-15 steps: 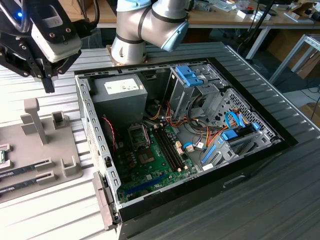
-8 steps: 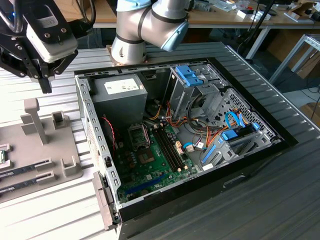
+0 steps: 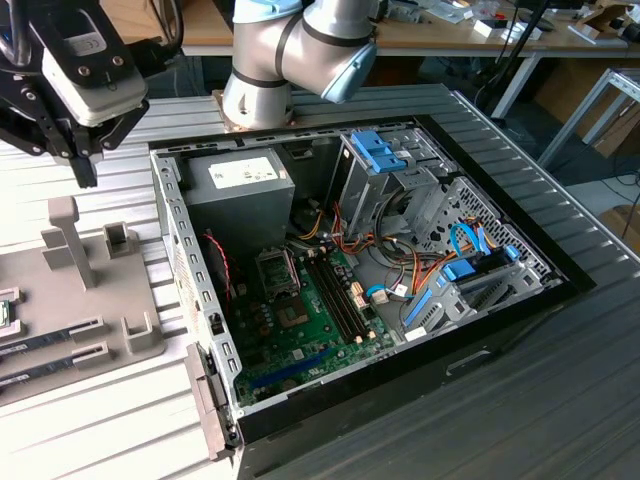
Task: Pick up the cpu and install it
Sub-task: 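Reach for the cpu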
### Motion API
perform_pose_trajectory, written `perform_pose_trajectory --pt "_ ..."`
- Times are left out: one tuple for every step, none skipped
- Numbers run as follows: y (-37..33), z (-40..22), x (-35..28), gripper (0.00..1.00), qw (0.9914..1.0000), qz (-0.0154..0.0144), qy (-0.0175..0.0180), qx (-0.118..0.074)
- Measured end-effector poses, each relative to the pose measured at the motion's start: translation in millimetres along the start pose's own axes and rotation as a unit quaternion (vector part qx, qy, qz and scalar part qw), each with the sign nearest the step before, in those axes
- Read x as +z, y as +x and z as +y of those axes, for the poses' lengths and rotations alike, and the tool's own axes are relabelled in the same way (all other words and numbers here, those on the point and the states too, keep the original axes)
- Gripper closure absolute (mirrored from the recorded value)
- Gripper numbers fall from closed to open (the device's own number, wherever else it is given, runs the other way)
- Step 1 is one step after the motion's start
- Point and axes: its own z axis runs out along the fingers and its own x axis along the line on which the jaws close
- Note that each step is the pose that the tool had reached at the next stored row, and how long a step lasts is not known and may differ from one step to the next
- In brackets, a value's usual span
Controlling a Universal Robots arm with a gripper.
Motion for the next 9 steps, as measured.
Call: perform_pose_trajectory --pt "0.6 0.0 0.0 0.89 1.00000 0.0000 0.0000 0.000" --pt "1.5 -0.1 0.0 0.89 1.00000 0.0000 0.0000 0.000" --pt "2.2 -0.2 0.0 0.89 1.00000 0.0000 0.0000 0.000" --pt "2.9 -0.2 -0.1 0.89 1.00000 0.0000 0.0000 0.000" --pt "4.0 -0.3 -0.1 0.89 1.00000 0.0000 0.0000 0.000" --pt "4.6 -0.4 -0.1 0.89 1.00000 0.0000 0.0000 0.000" --pt "5.3 -0.4 -0.1 0.89 1.00000 0.0000 0.0000 0.000" --pt "5.9 -0.5 -0.1 0.89 1.00000 0.0001 0.0000 0.000" --pt "6.5 -0.5 -0.1 0.89 1.00000 0.0000 0.0000 0.000"
